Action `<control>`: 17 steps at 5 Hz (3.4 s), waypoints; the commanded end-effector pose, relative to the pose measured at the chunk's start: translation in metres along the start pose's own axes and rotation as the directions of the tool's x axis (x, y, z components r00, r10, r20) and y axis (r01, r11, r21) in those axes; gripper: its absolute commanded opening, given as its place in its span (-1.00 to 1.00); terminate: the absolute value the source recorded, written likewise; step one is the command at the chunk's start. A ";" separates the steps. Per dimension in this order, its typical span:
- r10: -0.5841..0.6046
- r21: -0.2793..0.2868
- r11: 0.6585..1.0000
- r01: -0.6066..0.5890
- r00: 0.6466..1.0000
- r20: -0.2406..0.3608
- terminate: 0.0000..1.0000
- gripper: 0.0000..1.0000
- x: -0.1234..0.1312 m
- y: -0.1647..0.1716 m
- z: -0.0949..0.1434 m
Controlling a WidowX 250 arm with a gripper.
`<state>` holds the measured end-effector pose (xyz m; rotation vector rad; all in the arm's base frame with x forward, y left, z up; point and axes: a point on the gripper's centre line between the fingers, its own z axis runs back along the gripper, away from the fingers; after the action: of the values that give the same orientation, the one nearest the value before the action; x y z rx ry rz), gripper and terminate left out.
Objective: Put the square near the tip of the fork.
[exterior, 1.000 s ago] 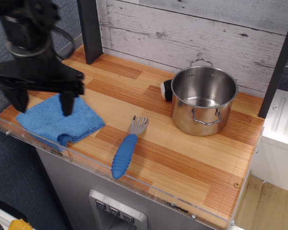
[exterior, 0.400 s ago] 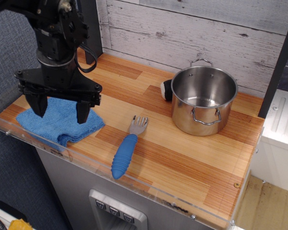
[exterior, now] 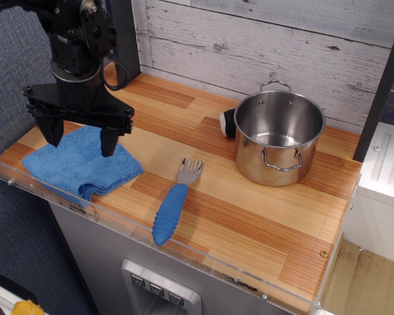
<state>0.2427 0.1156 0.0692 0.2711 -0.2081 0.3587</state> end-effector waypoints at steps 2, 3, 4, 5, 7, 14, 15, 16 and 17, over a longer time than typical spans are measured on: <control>-0.100 -0.022 0.995 0.099 0.994 -0.035 -1.00 1.00 0.009 -0.013 -0.033; -0.137 -0.033 0.990 0.135 0.987 -0.078 -1.00 1.00 0.009 -0.019 -0.049; -0.159 -0.045 0.987 0.156 0.982 -0.097 -1.00 1.00 0.011 -0.019 -0.056; -0.174 -0.070 0.983 0.168 0.980 -0.096 -1.00 1.00 0.019 -0.024 -0.060; -0.208 -0.122 0.972 0.199 0.975 -0.071 -1.00 1.00 0.043 -0.045 -0.061; -0.282 -0.215 0.934 0.284 0.958 0.044 -1.00 1.00 0.079 -0.125 -0.026; -0.250 -0.210 0.943 0.259 0.966 0.067 -1.00 1.00 0.085 -0.120 -0.017; -0.227 -0.203 0.949 0.241 0.970 0.090 -1.00 1.00 0.090 -0.115 -0.009; -0.208 -0.197 0.954 0.227 0.971 0.115 -1.00 1.00 0.093 -0.110 -0.001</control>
<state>0.3730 0.0493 0.0445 0.0948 -0.2477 0.1038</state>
